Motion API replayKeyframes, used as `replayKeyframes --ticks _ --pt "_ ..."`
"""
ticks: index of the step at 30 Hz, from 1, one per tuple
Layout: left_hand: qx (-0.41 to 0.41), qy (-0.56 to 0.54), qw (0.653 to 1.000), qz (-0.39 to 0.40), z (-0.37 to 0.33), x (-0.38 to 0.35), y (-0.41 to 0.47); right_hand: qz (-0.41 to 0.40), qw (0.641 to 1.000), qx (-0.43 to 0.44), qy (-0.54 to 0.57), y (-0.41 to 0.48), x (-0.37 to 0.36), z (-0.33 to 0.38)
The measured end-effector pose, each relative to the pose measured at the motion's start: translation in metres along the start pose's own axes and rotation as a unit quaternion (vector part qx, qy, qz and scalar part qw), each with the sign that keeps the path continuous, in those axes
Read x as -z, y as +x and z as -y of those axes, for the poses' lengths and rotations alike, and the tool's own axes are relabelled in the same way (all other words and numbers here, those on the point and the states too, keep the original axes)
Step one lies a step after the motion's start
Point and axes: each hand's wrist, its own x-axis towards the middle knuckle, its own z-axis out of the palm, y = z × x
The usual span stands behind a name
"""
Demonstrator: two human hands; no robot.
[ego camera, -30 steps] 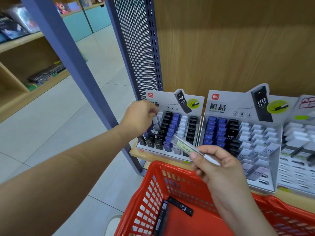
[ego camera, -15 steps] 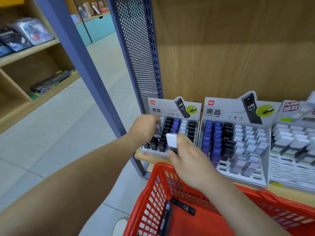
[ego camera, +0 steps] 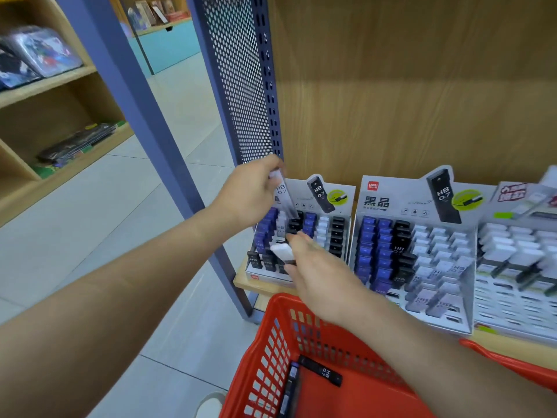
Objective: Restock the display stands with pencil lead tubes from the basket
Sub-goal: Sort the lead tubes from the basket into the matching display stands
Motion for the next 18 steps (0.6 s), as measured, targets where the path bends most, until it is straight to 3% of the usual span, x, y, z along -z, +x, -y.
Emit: replayKeyframes --ticks 4,9,14,18 --pt "0.029 -0.143 0.989 -0.008 -0.036 0.021 -0.011 -0.025 0.993 -0.02 0.11 -0.024 0.051 -0.011" --pt "0.066 -0.278 0.958 0.041 -0.095 0.03 -0.024 -0.02 0.912 -0.137 0.386 -0.071 0.111 -0.037" --pt "0.048 -0.359 0.928 0.088 -0.169 0.003 -0.047 -0.009 0.903 -0.147 0.403 -0.129 0.15 -0.061" --pt "0.063 -0.398 0.91 0.095 -0.19 -0.013 -0.061 -0.03 0.906 -0.172 0.386 -0.155 0.154 -0.084"
